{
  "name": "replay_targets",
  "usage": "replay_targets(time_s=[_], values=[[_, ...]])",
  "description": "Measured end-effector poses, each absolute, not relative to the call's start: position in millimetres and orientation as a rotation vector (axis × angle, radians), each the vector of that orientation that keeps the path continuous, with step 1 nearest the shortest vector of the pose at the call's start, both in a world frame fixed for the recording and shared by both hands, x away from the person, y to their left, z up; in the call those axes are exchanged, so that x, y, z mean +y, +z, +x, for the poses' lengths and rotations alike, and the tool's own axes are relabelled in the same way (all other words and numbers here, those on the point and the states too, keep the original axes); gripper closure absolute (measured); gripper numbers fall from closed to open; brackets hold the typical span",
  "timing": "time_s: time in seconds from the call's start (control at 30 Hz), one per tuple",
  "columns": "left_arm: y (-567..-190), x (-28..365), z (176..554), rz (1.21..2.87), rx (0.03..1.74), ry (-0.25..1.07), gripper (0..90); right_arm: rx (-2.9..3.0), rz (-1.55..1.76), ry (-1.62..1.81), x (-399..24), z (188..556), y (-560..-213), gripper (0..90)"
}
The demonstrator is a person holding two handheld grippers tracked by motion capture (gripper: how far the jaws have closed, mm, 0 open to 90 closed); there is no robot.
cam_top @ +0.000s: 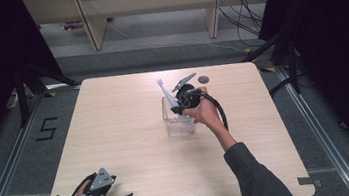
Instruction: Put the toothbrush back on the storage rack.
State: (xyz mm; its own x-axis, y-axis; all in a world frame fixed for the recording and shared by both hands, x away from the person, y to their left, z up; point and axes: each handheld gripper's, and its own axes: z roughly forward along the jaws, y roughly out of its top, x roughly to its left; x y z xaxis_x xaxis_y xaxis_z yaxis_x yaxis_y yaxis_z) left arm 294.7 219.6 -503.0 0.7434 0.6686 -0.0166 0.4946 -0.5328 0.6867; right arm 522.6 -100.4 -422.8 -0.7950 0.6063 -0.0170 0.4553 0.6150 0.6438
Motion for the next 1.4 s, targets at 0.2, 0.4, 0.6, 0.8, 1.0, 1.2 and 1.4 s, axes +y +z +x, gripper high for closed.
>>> replay_targets(time_s=[0.2, 0.4, 0.6, 0.8, 1.0, 1.2, 1.4], values=[[-504, 218, 294, 2.225, 0.88, 0.321, 15.0, 2.613, 0.945, 0.882, -92, 522, -422, 66.8], [-504, 217, 294, 2.216, 0.887, 0.317, 15.0, 2.614, 0.915, 0.887, -91, 526, -423, 66.8], [-504, 218, 294, 2.216, 0.884, 0.318, 15.0, 2.613, 0.909, 0.858, -85, 527, -425, 66.7], [-503, 218, 294, 2.223, 0.88, 0.321, 15.0, 2.625, 0.927, 0.841, -81, 528, -427, 66.6], [-504, 217, 293, 2.216, 0.887, 0.317, 15.0, 2.617, 0.944, 0.836, -81, 528, -427, 65.9], [-504, 218, 294, 2.223, 0.88, 0.321, 15.0, 2.604, 0.986, 0.857, -83, 521, -417, 62.4], [-504, 217, 294, 2.216, 0.886, 0.319, 15.0, 2.564, 0.981, 0.85, -89, 518, -407, 59.8]])
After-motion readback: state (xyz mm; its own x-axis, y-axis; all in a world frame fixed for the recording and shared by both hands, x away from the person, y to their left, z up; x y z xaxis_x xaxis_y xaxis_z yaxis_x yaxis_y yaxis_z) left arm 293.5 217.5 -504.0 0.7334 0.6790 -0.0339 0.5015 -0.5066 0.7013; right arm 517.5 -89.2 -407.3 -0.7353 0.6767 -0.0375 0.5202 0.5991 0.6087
